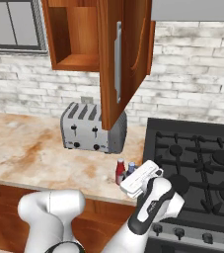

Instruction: Take 2 condiments from the cabinet and move them on the counter near the stove.Make sure the condiments are lined up with each other, next to each other.

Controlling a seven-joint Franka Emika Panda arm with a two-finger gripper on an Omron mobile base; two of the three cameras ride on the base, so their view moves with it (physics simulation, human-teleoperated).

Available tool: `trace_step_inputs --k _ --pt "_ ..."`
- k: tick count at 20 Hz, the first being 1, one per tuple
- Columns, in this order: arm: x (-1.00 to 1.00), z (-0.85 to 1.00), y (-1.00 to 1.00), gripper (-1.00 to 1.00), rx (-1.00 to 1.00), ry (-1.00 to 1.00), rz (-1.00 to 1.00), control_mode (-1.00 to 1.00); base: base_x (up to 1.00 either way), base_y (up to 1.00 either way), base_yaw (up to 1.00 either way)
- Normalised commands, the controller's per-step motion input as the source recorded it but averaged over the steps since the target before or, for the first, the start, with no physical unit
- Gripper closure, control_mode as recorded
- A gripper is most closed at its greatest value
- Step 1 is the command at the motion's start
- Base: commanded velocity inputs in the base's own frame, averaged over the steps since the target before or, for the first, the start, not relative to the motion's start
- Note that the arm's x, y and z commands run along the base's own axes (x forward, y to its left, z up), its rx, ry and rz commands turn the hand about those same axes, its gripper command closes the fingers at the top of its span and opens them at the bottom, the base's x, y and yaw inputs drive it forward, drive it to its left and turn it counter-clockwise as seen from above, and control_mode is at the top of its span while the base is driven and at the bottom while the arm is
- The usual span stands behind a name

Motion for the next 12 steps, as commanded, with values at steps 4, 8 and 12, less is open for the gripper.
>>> trace_step_inputs --k 4,8,12 --pt "0.20 0.00 0.08 1.00 0.00 0.00 0.00 -1.00 0.00 0.00 0.00" --pt "0.11 -0.08 0.06 1.00 0.00 0.00 0.00 -1.00 0.00 0.00 0.00" --pt "0.01 -0.07 0.08 1.00 0.00 0.00 0.00 -1.00 0.00 0.00 0.00"
